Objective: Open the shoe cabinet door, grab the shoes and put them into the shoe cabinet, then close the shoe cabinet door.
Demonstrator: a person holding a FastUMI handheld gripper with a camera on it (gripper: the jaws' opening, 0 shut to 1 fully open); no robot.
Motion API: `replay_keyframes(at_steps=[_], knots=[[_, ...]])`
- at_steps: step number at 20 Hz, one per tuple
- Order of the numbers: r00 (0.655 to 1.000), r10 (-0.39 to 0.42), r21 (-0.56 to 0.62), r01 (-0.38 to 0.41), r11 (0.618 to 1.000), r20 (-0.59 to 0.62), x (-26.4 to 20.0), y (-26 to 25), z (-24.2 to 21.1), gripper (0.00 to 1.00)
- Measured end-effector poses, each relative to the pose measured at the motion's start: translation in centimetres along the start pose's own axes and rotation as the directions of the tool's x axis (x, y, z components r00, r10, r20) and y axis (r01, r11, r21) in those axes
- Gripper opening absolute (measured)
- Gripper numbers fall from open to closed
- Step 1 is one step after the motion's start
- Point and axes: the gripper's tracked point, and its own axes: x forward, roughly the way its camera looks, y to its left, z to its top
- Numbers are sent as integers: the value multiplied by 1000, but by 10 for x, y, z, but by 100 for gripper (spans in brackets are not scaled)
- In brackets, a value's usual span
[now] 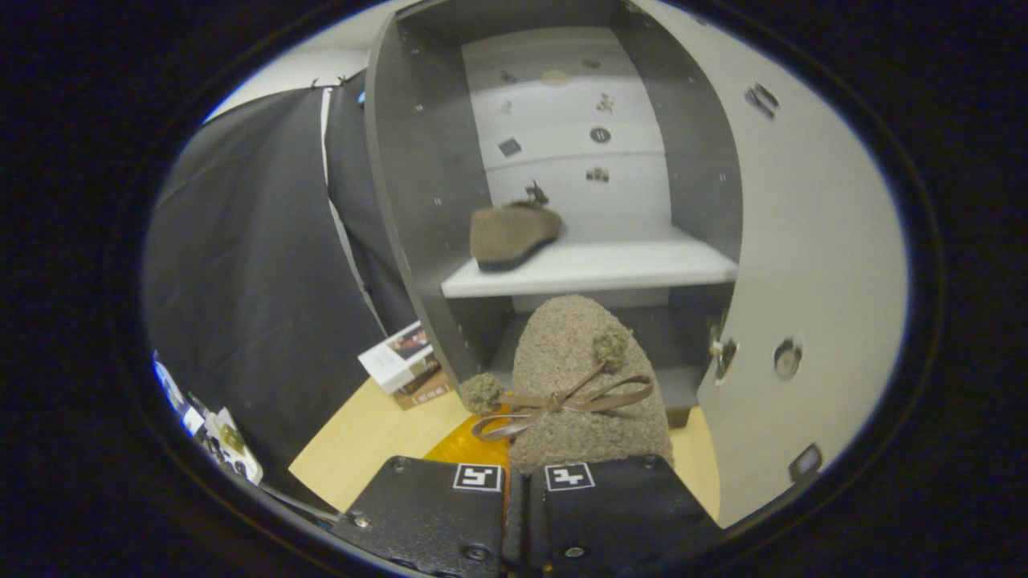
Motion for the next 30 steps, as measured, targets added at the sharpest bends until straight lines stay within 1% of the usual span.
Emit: replay_keyframes(at_steps=[2, 6, 9, 12, 14, 16, 18, 21, 24, 27, 30], knots=[[999, 4, -9, -4, 1000, 46, 3, 2, 37, 7], [990, -44, -34, 49, 998, 136, 19, -8, 105, 7], [980, -65, -31, 72, 997, 186, 38, -12, 145, 7], [970, -95, -61, 111, 992, 226, 61, -17, 171, 7], [971, -93, -53, 107, 993, 221, 75, -15, 179, 7], [972, -99, -43, 111, 993, 212, 98, -20, 187, 7], [970, -121, -52, 135, 990, 213, 119, -29, 194, 7], [968, -144, -35, 154, 987, 203, 147, -42, 200, 7], [968, -178, -34, 187, 982, 176, 175, -63, 197, 7], [977, -188, 19, 187, 982, 97, 202, -80, 178, 7], [974, -224, 30, 223, 974, 31, 215, -96, 171, 7]])
